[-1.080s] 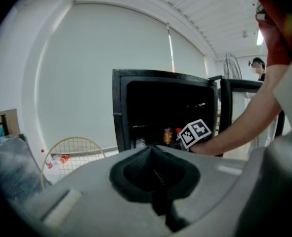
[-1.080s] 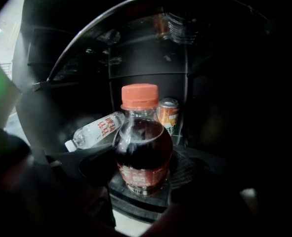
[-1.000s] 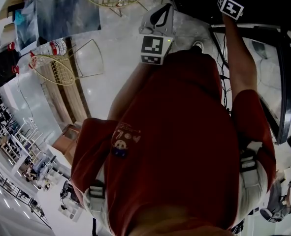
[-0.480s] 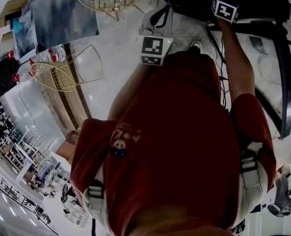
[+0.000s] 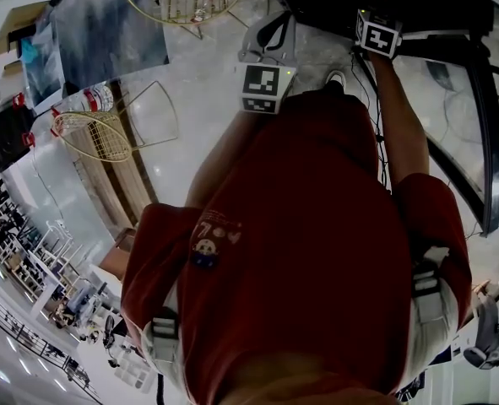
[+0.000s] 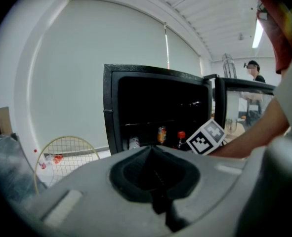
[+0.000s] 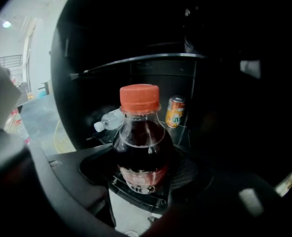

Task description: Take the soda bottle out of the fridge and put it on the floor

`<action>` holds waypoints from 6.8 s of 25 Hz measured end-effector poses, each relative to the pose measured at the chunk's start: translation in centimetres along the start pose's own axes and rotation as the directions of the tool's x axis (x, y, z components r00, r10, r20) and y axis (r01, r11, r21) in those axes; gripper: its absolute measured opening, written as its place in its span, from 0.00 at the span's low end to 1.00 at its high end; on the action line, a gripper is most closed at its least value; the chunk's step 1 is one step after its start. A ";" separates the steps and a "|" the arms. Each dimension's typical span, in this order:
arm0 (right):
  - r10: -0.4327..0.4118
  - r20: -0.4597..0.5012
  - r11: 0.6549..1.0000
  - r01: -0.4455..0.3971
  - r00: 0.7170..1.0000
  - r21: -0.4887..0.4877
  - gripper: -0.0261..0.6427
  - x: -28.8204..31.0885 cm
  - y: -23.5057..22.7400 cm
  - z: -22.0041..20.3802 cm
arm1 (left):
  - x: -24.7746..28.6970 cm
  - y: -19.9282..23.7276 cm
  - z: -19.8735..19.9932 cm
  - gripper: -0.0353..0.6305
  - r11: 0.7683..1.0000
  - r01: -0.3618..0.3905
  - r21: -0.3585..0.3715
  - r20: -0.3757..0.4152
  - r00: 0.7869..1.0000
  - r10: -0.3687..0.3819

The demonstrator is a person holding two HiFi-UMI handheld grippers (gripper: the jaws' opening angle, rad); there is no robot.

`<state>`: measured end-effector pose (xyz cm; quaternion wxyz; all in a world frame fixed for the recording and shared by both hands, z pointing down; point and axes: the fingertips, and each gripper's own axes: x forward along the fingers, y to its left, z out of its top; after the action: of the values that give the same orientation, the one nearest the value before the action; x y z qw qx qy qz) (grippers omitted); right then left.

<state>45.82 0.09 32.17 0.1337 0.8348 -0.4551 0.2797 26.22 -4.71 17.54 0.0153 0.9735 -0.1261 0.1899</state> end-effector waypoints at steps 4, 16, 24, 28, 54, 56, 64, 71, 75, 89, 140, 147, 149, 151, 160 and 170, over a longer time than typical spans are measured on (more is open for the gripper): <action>0.029 0.014 1.000 -0.029 0.999 0.005 0.49 -2.2 0.6 -0.8 | -0.3 -0.4 0.0 0.05 1.000 -0.005 0.000 -0.012 1.000 0.005; 0.155 0.048 0.987 -0.152 0.987 -0.061 0.49 -7.8 3.5 -1.3 | 0.3 -1.0 -0.2 0.05 0.999 -0.035 0.004 -0.035 0.999 0.036; 0.234 0.055 0.971 -0.231 0.971 -0.058 0.49 -11.1 4.2 -0.4 | 0.0 -1.9 0.6 0.05 0.993 -0.117 -0.010 -0.032 0.993 0.116; 0.305 0.046 0.952 -0.304 0.951 -0.026 0.49 -12.0 4.1 -0.4 | -0.1 -2.2 0.8 0.05 0.985 -0.171 -0.027 -0.033 0.985 0.171; 0.543 0.027 0.830 -0.531 0.839 -0.171 0.49 -23.4 23.9 -2.4 | -28.1 5.8 -6.6 0.05 0.837 -0.509 -0.202 -0.001 0.854 0.520; 0.559 0.020 0.816 -0.546 0.829 -0.191 0.49 -24.3 25.8 -2.8 | -30.2 6.3 -7.6 0.05 0.823 -0.527 -0.213 -0.008 0.843 0.538; 0.601 -0.024 0.768 -0.586 0.799 -0.259 0.49 -27.2 33.2 -4.4 | -38.0 8.3 -11.5 0.05 0.773 -0.601 -0.203 -0.032 0.793 0.608; 0.601 -0.038 0.763 -0.588 0.798 -0.268 0.49 -28.1 36.4 -4.6 | -41.3 8.7 -14.1 0.05 0.742 -0.625 -0.243 -0.065 0.773 0.631; 0.640 -0.042 0.727 -0.623 0.767 -0.290 0.49 -27.8 37.4 -3.8 | -41.6 9.3 -13.8 0.05 0.718 -0.652 -0.242 -0.059 0.749 0.660; 0.680 0.029 0.707 -0.644 0.733 -0.291 0.49 -26.6 34.0 0.6 | -38.9 8.1 -9.0 0.05 0.709 -0.679 -0.192 0.001 0.722 0.692; 0.664 -0.143 0.702 -0.678 0.734 -0.219 0.49 -19.4 24.4 -8.7 | -26.1 2.6 -13.1 0.05 0.721 -0.663 -0.199 -0.131 0.747 0.651; 0.642 -0.178 0.701 -0.666 0.745 -0.255 0.49 -19.5 25.9 -11.0 | -27.2 3.2 -15.7 0.05 0.728 -0.639 -0.249 -0.145 0.768 0.624; 0.636 -0.185 0.705 -0.662 0.749 -0.254 0.49 -19.0 27.1 -11.7 | -27.3 4.2 -17.1 0.05 0.740 -0.626 -0.248 -0.154 0.779 0.607; 0.629 -0.196 0.709 -0.659 0.752 -0.251 0.49 -18.9 28.2 -12.5 | -27.2 4.8 -18.1 0.05 0.760 -0.604 -0.240 -0.159 0.797 0.583; 0.588 -0.260 0.728 -0.641 0.766 -0.242 0.49 -17.6 32.2 -19.2 | -26.2 6.7 -24.6 0.05 0.829 -0.512 -0.224 -0.167 0.859 0.485; 0.536 -0.293 0.763 -0.603 0.792 -0.233 0.49 -10.1 34.3 -29.7 | -23.1 7.8 -38.5 0.05 0.847 -0.458 -0.270 -0.203 0.887 0.415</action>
<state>2.62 2.35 49.09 0.2203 0.5894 -0.7097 0.3169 -10.51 -3.76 44.44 0.1331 0.8890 -0.3713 0.2325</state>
